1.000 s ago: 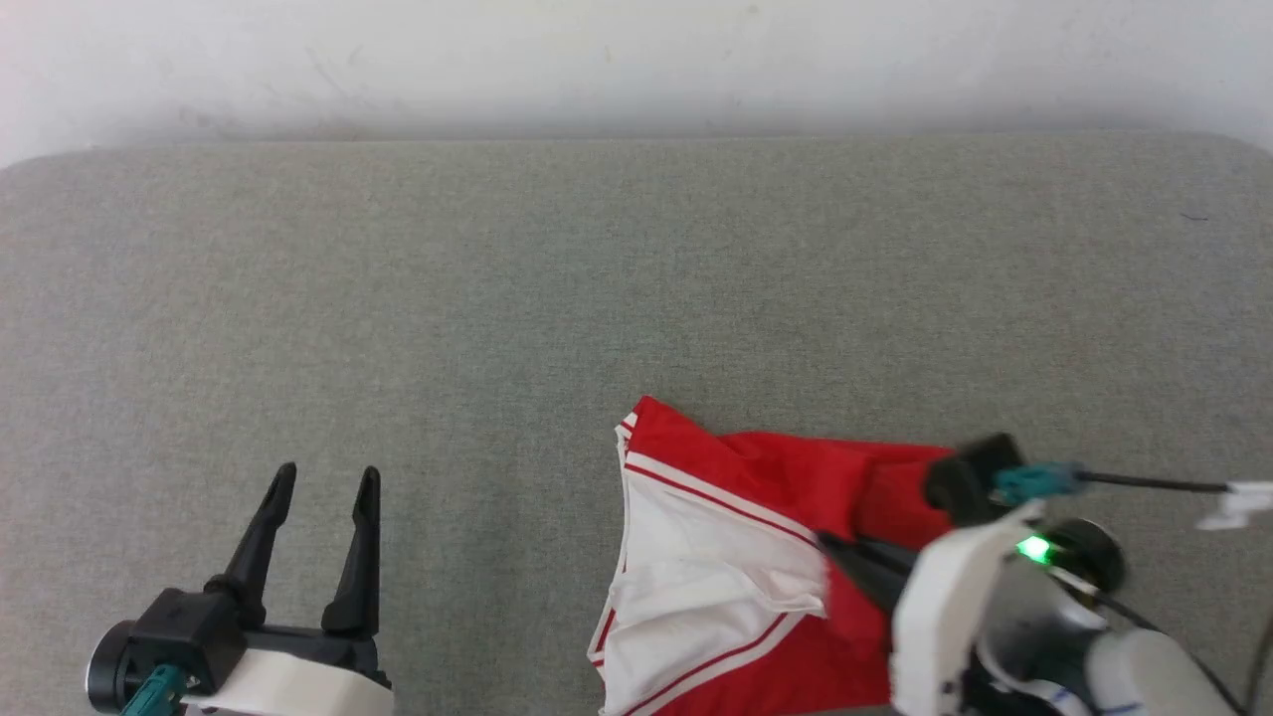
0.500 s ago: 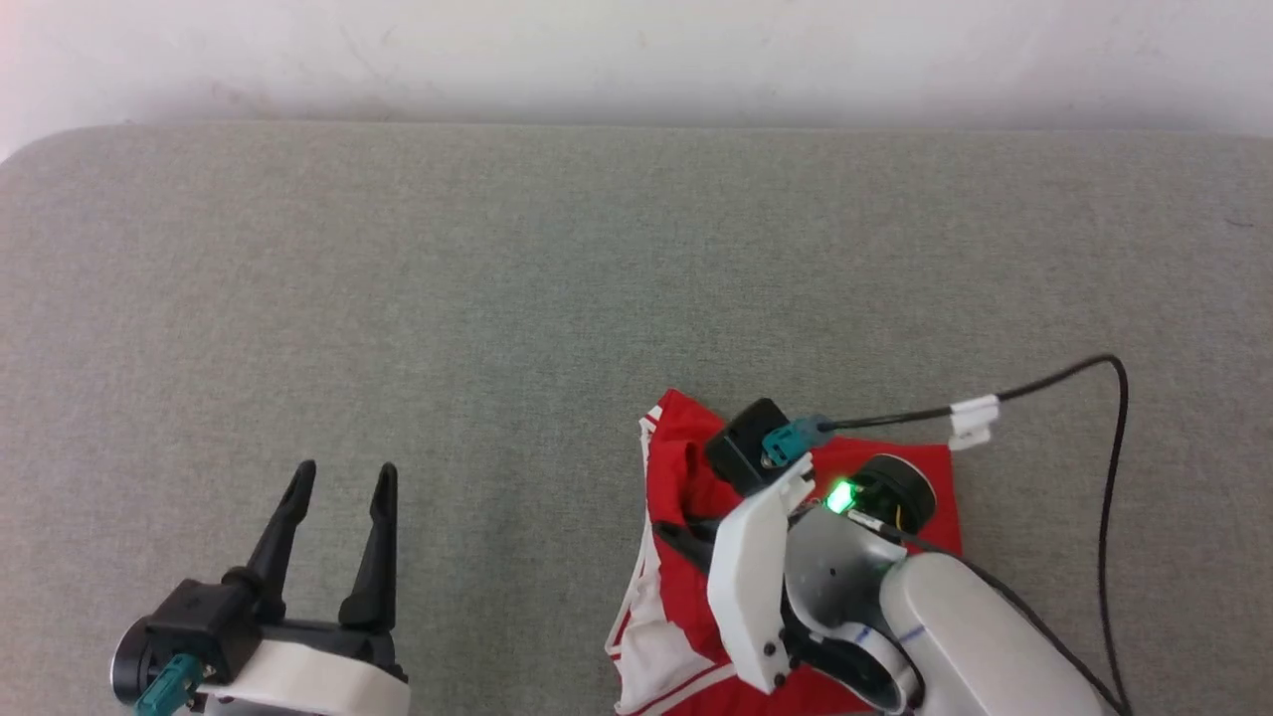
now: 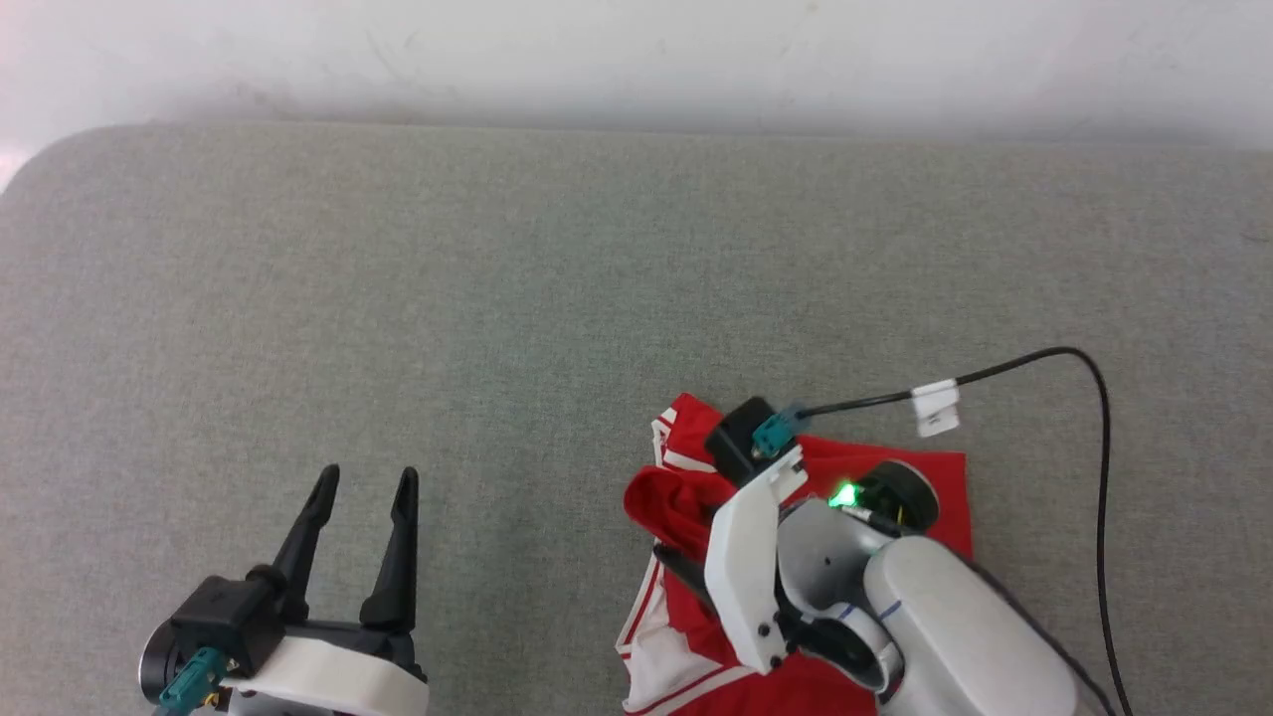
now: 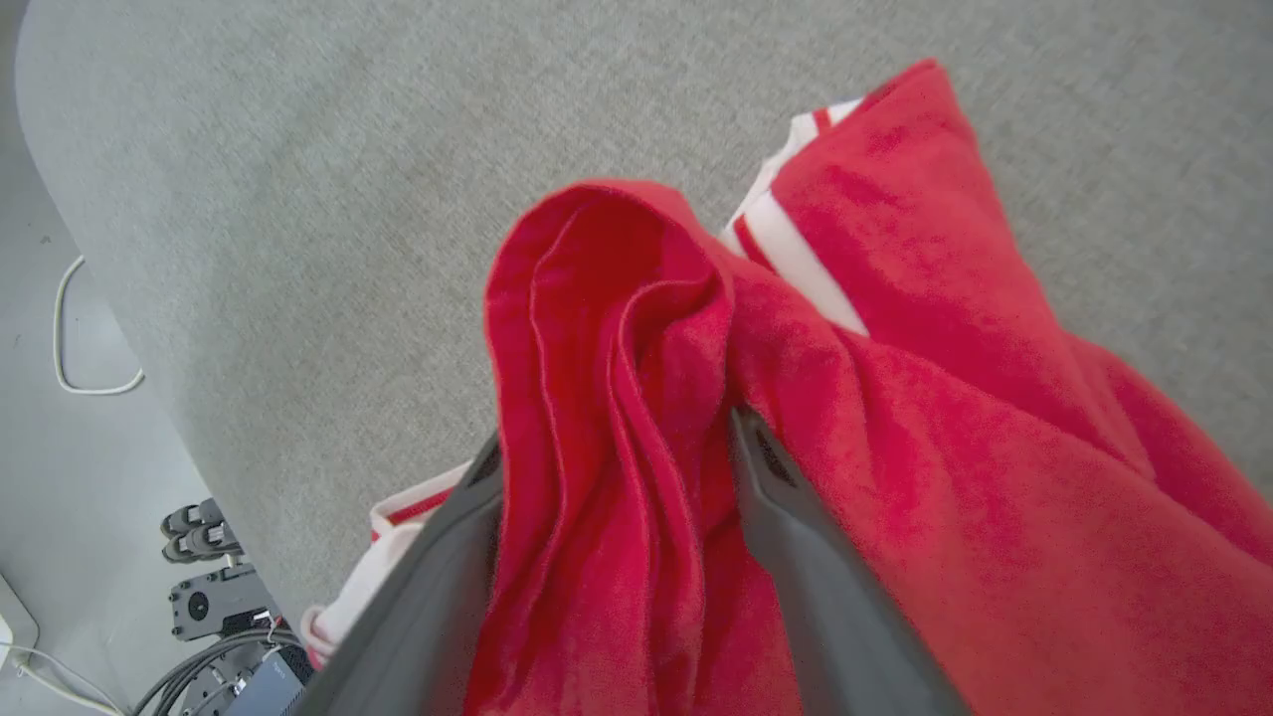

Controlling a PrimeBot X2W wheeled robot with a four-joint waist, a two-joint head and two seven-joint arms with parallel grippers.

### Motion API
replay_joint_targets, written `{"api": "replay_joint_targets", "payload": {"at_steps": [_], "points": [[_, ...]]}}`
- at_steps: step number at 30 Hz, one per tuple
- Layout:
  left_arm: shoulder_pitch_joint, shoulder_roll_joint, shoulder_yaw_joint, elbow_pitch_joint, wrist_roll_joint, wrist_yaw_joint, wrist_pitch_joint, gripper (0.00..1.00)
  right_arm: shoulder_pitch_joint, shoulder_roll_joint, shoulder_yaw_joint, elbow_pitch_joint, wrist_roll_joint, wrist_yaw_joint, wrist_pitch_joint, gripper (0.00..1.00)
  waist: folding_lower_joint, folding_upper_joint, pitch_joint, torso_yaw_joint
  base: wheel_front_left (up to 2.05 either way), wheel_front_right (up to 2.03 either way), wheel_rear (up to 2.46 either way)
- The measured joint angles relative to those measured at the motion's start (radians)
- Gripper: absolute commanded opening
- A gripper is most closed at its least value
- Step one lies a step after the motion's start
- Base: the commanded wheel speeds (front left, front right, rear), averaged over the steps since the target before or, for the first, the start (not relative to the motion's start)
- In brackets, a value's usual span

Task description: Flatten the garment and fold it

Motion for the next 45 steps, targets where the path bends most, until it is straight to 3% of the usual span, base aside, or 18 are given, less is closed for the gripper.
{"api": "replay_joint_targets", "payload": {"at_steps": [4, 9, 14, 20, 25, 36, 37, 38, 39, 40, 45], "points": [[0.007, 0.000, 0.006, 0.004, 0.000, 0.000, 0.000, 1.00, 0.003, -0.001, -0.049, -0.069, 0.015, 0.000, -0.019, 1.00, -0.0001, 0.0000, -0.020, -0.013, 0.00, 0.00, 0.00], [0.030, 0.000, 0.013, -0.004, 0.000, 0.001, 0.000, 1.00, 0.044, -0.010, -0.201, -0.207, -0.056, 0.000, -0.081, 1.00, -0.0001, 0.0000, -0.040, -0.041, 0.00, 0.00, 0.00], [0.039, 0.001, 0.013, -0.018, 0.003, 0.001, 0.000, 1.00, 0.197, -0.026, -0.387, -0.323, -0.135, 0.000, -0.113, 1.00, -0.0001, 0.0000, -0.047, -0.065, 0.00, 0.00, 0.00], [0.040, 0.009, 0.013, -0.043, 0.022, 0.001, 0.000, 1.00, 0.377, -0.016, -0.537, -0.396, -0.175, 0.000, -0.169, 1.00, -0.0001, 0.0000, -0.032, -0.069, 0.00, 0.00, 0.00], [0.042, 0.025, 0.017, -0.063, 0.041, 0.001, 0.000, 1.00, 0.441, -0.008, -0.556, -0.367, -0.164, 0.000, -0.210, 1.00, -0.0001, 0.0000, -0.022, -0.071, 0.00, 0.00, 0.00], [0.045, 0.039, 0.014, -0.067, 0.047, 0.001, 0.000, 1.00, 0.430, -0.007, -0.504, -0.214, -0.085, 0.000, -0.253, 1.00, 0.0000, 0.0000, -0.017, -0.058, 0.00, 0.00, 0.00], [0.045, 0.040, 0.014, -0.067, 0.047, 0.001, 0.000, 1.00, 0.424, -0.007, -0.500, -0.204, -0.082, 0.000, -0.253, 0.95, -0.0002, 0.0000, -0.016, -0.058, 0.00, 0.00, 0.00], [0.045, 0.041, 0.013, -0.068, 0.047, 0.001, 0.000, 1.00, 0.414, -0.007, -0.494, -0.193, -0.074, 0.000, -0.253, 0.46, -0.0001, 0.0000, -0.014, -0.057, 0.00, 0.00, 0.00], [0.045, 0.042, 0.013, -0.068, 0.047, 0.001, 0.000, 1.00, 0.406, -0.008, -0.488, -0.184, -0.068, 0.000, -0.253, 0.27, -0.0001, 0.0000, -0.013, -0.057, 0.00, 0.00, 0.00], [0.045, 0.043, 0.012, -0.068, 0.047, 0.001, 0.000, 1.00, 0.396, -0.008, -0.484, -0.174, -0.068, 0.000, -0.253, 0.00, -0.0001, 0.0000, -0.011, -0.058, 0.00, 0.00, 0.00], [0.037, 0.047, 0.005, -0.068, 0.047, 0.001, 0.001, 1.00, 0.365, -0.007, -0.476, -0.155, -0.070, 0.000, -0.256, 0.00, 0.0000, 0.0000, -0.004, -0.061, 0.00, 0.00, 0.00]]}}
